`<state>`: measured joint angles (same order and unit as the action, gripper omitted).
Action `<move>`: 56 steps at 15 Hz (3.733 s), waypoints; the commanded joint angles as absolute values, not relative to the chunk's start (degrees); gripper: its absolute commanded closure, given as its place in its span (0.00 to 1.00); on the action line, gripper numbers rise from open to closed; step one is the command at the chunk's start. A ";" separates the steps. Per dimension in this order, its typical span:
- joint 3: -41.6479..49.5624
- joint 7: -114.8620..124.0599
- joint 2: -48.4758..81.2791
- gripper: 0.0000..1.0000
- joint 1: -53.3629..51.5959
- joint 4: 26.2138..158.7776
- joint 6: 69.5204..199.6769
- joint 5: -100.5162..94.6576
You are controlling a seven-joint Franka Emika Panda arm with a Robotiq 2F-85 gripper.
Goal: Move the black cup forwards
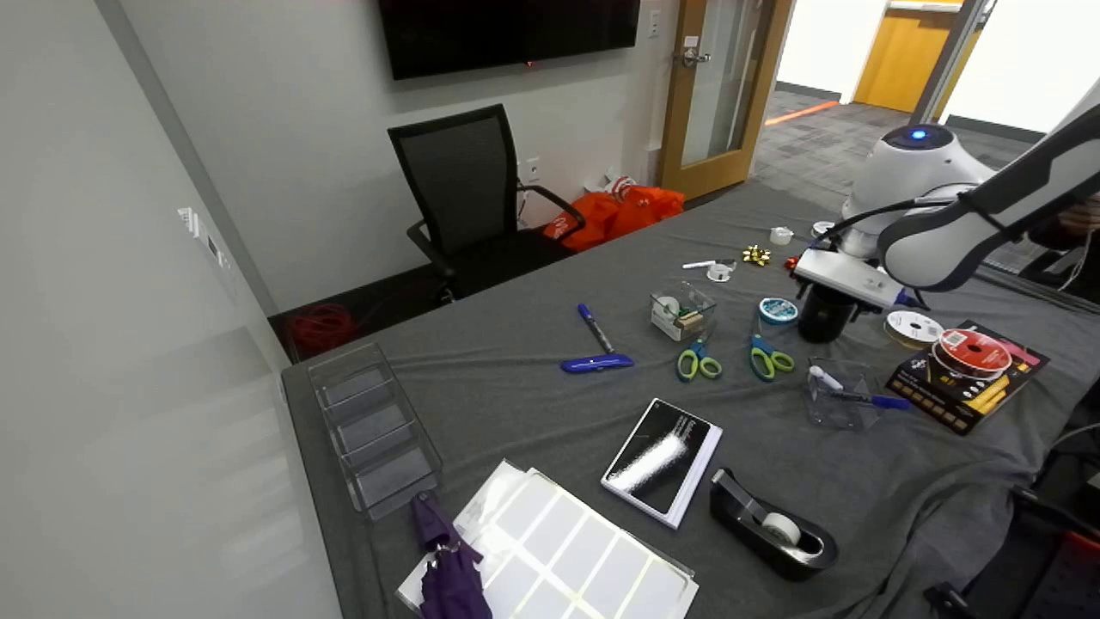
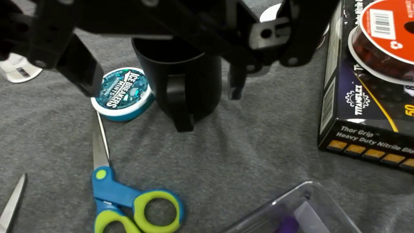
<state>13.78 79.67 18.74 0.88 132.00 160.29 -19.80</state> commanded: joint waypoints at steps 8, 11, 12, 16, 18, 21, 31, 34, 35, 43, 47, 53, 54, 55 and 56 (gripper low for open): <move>15.99 75.72 29.01 0.00 -1.41 125.28 157.21 -11.93; 16.09 74.76 30.38 0.00 -1.36 123.88 156.34 -9.29; 16.13 74.57 30.72 0.00 -1.35 123.49 156.02 -8.71; 17.00 74.55 32.10 0.00 -1.70 121.89 155.21 -8.36; 17.68 74.63 32.87 0.00 -2.00 121.37 155.63 -8.89; 18.64 74.32 34.07 0.00 -2.39 120.72 156.32 -9.32; 19.56 72.46 36.22 0.57 -3.16 119.67 157.07 -8.93; 19.68 72.65 36.22 0.77 -3.48 119.72 157.13 -8.92; 19.68 72.68 36.21 0.84 -3.52 119.72 157.12 -8.89; 20.14 73.32 34.62 0.95 -4.18 120.28 156.31 -8.76; 20.19 73.90 32.79 0.95 -4.76 120.67 155.66 -8.44; 19.69 76.70 30.35 0.95 -6.34 119.33 154.60 -7.14; 19.83 77.66 30.21 0.95 -6.86 118.57 154.00 -7.10; 19.75 78.84 30.16 0.95 -7.25 117.31 152.87 -6.94; 19.58 80.15 30.33 0.95 -7.44 115.83 151.61 -6.84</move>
<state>19.00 77.93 31.66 -5.91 118.73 155.91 -8.05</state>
